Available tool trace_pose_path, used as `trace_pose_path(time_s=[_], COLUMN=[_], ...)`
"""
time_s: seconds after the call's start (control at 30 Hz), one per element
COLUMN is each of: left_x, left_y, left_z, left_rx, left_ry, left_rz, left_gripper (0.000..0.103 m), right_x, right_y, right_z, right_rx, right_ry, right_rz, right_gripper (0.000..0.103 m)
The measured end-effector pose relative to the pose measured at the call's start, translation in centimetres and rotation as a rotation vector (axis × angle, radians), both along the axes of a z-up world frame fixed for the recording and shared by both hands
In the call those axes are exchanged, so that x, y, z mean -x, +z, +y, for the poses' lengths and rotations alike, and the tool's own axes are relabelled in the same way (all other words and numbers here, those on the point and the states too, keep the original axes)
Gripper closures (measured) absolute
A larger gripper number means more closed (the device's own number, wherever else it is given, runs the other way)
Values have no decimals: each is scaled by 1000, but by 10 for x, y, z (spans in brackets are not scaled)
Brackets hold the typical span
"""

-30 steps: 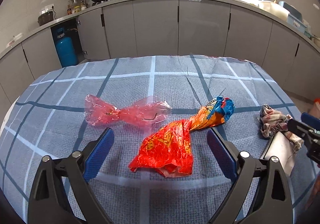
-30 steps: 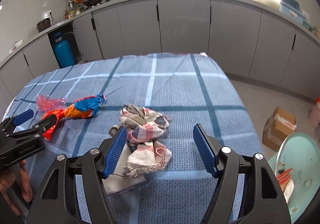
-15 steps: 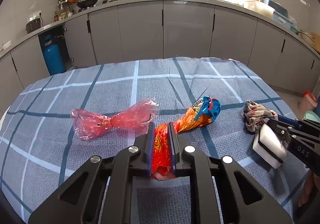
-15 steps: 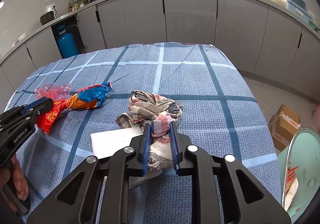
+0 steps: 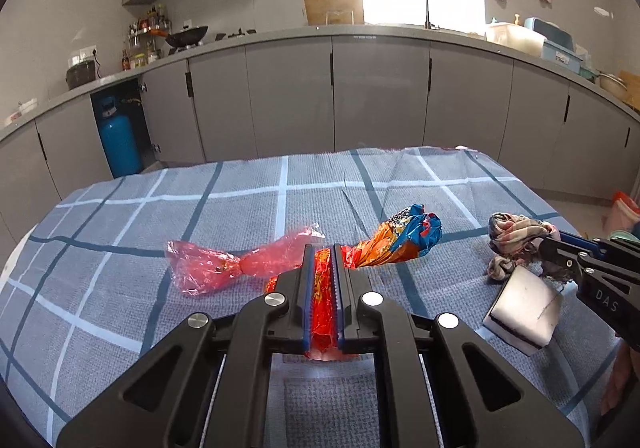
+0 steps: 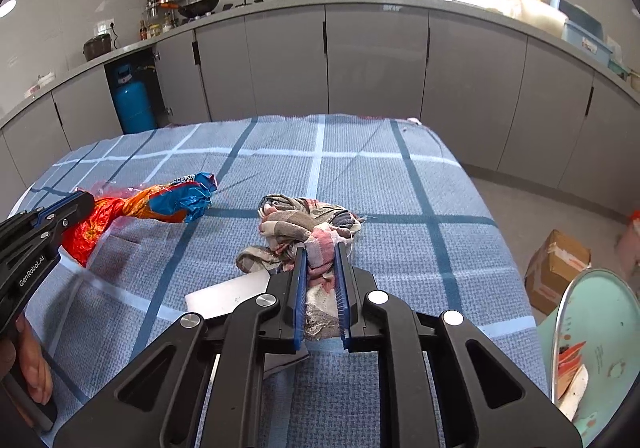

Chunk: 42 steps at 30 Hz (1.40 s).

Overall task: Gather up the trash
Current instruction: 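Carry wrapper and rag to the teal basin and open both tools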

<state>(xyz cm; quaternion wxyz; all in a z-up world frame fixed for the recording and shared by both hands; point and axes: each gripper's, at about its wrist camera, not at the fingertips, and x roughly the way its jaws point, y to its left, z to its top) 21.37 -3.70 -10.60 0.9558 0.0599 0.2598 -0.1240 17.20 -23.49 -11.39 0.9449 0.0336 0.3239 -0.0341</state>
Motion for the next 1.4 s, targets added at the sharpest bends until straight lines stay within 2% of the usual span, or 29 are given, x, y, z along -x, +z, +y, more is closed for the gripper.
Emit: trace_pose_path(time_s=[0.2, 0.43, 0.73, 1.03, 1.4], left_x=[6, 10, 33, 73, 108], left_y=[5, 10, 37, 40, 57], left_z=[2, 4, -1, -15, -43], left_rx=[3, 0, 45, 44, 39], left_ry=[27, 56, 59, 20, -52], left_rz=[-48, -43, -50, -18, -56], left_gripper=[95, 95, 95, 95, 95], right_x=[3, 15, 47, 85, 125], right_y=[2, 9, 41, 45, 60], right_z=[-2, -10, -25, -23, -38], right_rx=[-2, -29, -63, -92, -57], right_ry=[-5, -15, -37, -30, -65], right_rz=[-22, -64, -122, -117, -146], right_gripper=[89, 89, 89, 89, 89])
